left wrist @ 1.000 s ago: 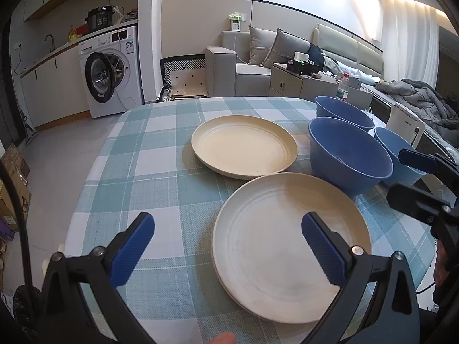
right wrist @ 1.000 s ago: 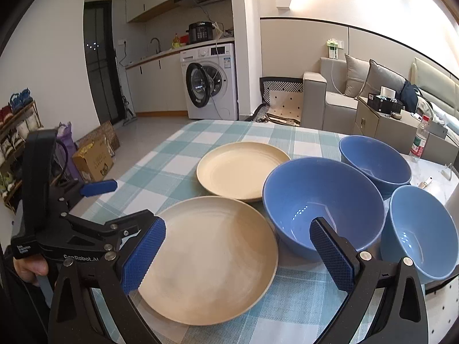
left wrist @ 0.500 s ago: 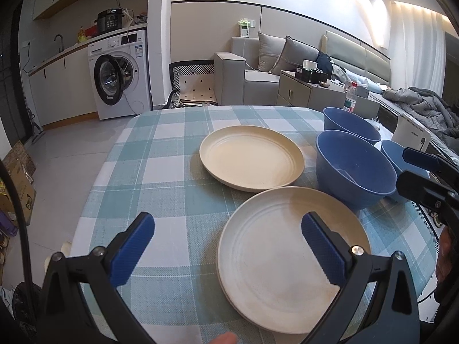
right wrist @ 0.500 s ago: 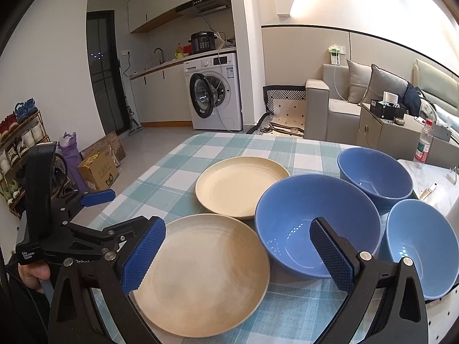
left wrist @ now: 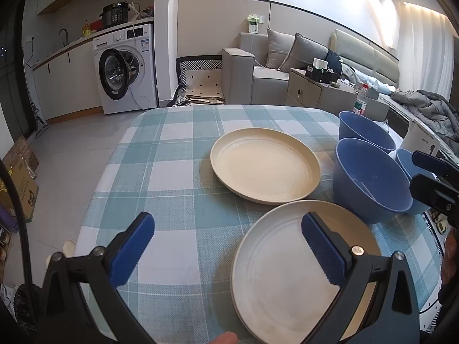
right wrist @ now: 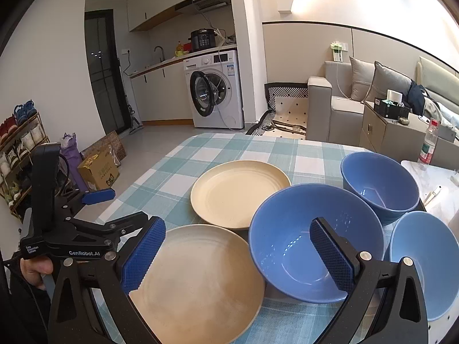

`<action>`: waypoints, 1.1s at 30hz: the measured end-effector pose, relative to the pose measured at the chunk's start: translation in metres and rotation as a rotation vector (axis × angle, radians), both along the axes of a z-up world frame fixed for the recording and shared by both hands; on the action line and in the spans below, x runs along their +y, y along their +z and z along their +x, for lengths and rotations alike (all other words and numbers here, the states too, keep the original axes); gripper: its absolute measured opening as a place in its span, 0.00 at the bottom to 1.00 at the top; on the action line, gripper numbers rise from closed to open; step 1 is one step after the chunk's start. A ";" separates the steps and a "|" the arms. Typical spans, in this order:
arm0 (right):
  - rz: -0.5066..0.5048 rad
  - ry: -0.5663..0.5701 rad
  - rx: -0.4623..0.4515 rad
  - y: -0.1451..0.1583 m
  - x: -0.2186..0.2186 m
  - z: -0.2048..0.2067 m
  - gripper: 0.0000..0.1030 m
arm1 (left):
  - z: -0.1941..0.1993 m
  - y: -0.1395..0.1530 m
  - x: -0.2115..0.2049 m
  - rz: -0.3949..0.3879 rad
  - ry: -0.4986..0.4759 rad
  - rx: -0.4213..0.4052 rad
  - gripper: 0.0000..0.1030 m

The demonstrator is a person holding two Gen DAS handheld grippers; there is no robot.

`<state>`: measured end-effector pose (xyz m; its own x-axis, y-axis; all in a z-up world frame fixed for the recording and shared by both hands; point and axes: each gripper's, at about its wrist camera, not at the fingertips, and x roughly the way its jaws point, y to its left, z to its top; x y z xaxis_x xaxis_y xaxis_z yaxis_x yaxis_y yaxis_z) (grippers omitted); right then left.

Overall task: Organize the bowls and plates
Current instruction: 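Pull both tools back from the plates, then move both tools toward the rim of the other cream plate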

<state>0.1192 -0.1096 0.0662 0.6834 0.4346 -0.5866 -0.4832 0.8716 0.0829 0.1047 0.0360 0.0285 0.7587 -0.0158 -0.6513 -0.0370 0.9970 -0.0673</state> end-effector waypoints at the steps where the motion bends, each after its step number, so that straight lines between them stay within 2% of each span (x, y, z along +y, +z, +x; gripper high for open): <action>1: -0.002 -0.005 0.005 0.000 0.000 0.003 0.99 | 0.003 0.000 0.001 0.002 0.005 0.002 1.00; 7: 0.004 -0.019 0.029 -0.002 -0.005 0.020 0.99 | 0.014 0.003 0.006 0.007 0.020 0.004 1.00; 22: -0.002 -0.064 0.027 0.005 -0.016 0.052 0.99 | 0.061 -0.011 0.018 0.003 0.050 0.072 1.00; 33: -0.009 -0.053 0.029 0.002 -0.012 0.059 0.99 | 0.088 -0.026 0.023 0.006 0.064 0.124 1.00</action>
<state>0.1784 -0.1216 0.0682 0.6882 0.3928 -0.6100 -0.4340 0.8966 0.0878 0.1925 0.0588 0.0028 0.6714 0.0337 -0.7403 -0.1077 0.9928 -0.0526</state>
